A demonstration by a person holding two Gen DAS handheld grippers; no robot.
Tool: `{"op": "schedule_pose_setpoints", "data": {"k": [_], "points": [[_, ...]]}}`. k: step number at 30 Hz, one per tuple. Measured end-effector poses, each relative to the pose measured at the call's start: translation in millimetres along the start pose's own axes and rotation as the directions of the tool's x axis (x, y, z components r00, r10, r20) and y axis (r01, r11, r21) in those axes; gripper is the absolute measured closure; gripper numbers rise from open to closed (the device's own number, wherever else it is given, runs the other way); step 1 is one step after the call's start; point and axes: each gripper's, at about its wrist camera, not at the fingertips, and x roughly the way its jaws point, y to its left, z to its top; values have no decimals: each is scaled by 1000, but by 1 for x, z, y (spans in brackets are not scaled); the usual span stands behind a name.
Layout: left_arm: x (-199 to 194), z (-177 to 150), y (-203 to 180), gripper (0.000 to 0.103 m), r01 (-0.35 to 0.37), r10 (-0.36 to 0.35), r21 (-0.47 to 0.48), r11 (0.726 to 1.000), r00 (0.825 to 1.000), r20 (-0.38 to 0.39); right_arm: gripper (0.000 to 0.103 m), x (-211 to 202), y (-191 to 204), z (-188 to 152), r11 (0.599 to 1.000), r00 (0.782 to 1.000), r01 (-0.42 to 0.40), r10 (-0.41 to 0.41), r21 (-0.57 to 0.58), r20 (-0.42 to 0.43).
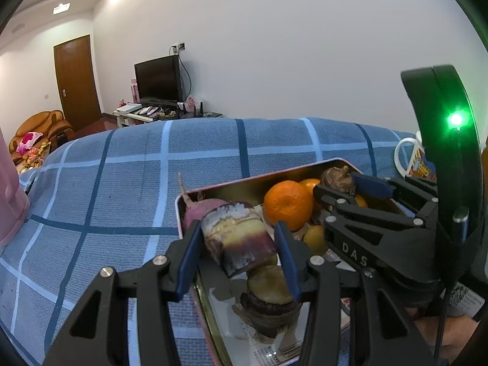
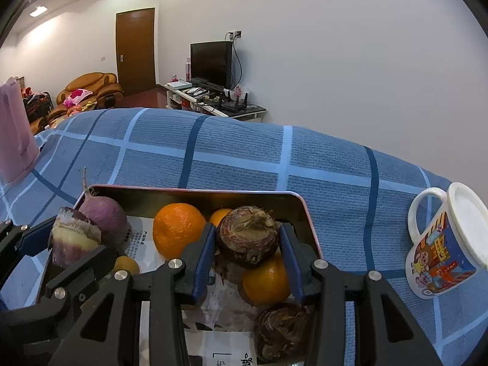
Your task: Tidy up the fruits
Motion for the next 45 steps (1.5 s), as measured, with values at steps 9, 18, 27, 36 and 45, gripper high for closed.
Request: {"op": "schedule_pose_setpoints", "data": {"k": [9, 18, 27, 36, 45], "points": [[0, 0, -1, 53, -3, 3, 4, 1000, 1000, -3, 57, -1, -3, -2, 1000, 1000, -4, 4, -3, -10], [-9, -1, 1, 21, -35, 35, 0, 999, 998, 45, 43, -16, -15, -7, 1000, 1000, -10, 11, -8, 26], [-28, 0, 9, 0, -97, 99, -17, 995, 982, 162, 29, -40, -23, -14, 996, 992, 2, -13, 90, 123], [-41, -2, 8, 0, -154, 149, 1, 988, 958, 243, 23, -60, -19, -24, 977, 975, 109, -141, 186, 171], [-56, -10, 10, 0, -142, 134, 6, 990, 946, 295, 22, -88, -14, -37, 964, 951, 149, -200, 220, 235]]}}
